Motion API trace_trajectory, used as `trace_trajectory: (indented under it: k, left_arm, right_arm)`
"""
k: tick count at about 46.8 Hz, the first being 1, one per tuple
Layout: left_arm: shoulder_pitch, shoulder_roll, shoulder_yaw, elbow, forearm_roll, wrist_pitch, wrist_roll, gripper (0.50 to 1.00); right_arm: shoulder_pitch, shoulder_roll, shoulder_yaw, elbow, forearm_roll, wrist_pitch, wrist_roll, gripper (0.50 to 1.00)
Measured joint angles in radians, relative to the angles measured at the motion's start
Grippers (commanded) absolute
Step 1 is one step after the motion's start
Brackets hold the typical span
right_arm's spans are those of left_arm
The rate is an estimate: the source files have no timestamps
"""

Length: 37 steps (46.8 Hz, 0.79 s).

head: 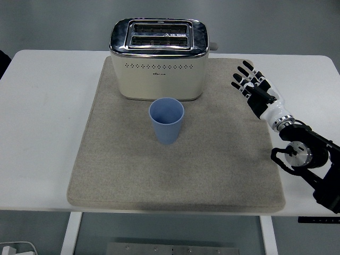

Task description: Put the water cup in front of the bread machine

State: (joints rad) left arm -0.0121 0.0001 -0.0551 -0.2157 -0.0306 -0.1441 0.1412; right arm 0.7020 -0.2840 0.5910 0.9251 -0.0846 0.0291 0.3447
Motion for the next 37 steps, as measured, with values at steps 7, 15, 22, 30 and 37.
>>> trace_trajectory:
  k: [7, 15, 22, 30, 37]
  left_arm:
    - [0.000, 0.000, 0.000, -0.002, 0.000, 0.000, 0.000, 1.000]
    - [0.000, 0.000, -0.001, -0.002, 0.000, 0.000, 0.000, 1.000]
    - [0.000, 0.000, -0.001, -0.002, 0.000, 0.000, 0.000, 1.000]
    - [0.000, 0.000, -0.001, -0.002, 0.000, 0.000, 0.000, 1.000]
    - [0.000, 0.000, -0.002, -0.001, 0.000, 0.000, 0.001, 1.000]
  right_arm:
    - [0.037, 0.002, 0.013, 0.000, 0.025, 0.000, -0.017, 0.913]
    - [0.058, -0.007, 0.007, 0.001, 0.012, 0.031, -0.010, 0.913]
    - [0.059, -0.009, -0.001, -0.020, 0.008, 0.079, -0.015, 0.913]
    - [0.059, -0.012, -0.005, -0.055, 0.006, 0.105, -0.018, 0.913]
    - [0.058, -0.012, -0.006, -0.065, 0.005, 0.127, -0.019, 0.913]
